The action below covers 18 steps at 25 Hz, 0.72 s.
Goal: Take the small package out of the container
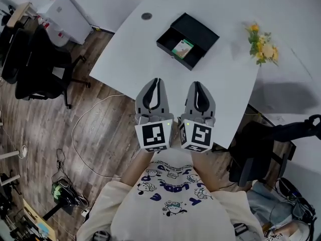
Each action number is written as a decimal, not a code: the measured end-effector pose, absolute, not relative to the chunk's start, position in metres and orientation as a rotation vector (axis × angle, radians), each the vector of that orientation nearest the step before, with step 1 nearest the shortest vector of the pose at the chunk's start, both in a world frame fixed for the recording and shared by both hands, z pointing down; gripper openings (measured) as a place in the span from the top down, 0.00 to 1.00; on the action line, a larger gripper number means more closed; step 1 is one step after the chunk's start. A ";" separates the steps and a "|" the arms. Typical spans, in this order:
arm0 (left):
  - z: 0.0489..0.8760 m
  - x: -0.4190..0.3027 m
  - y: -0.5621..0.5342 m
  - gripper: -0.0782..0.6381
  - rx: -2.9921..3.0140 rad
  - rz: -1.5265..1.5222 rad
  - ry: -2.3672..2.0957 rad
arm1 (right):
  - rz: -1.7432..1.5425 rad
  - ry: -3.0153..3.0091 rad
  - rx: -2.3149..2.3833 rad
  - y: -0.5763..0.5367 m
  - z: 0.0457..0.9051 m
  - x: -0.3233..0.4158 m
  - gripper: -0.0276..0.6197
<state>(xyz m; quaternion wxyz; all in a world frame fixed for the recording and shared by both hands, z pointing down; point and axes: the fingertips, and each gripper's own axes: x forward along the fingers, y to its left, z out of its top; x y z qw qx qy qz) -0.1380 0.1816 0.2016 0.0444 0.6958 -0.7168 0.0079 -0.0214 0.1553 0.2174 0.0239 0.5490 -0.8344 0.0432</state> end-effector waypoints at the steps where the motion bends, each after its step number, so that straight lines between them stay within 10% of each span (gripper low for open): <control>1: 0.204 -0.140 0.174 0.85 2.122 0.045 -2.189 | 0.136 -2.577 1.705 0.148 0.218 -0.023 0.90; 18: 0.224 -0.149 0.092 0.85 2.207 0.100 -2.052 | 0.183 -2.460 1.802 0.081 0.240 -0.027 0.90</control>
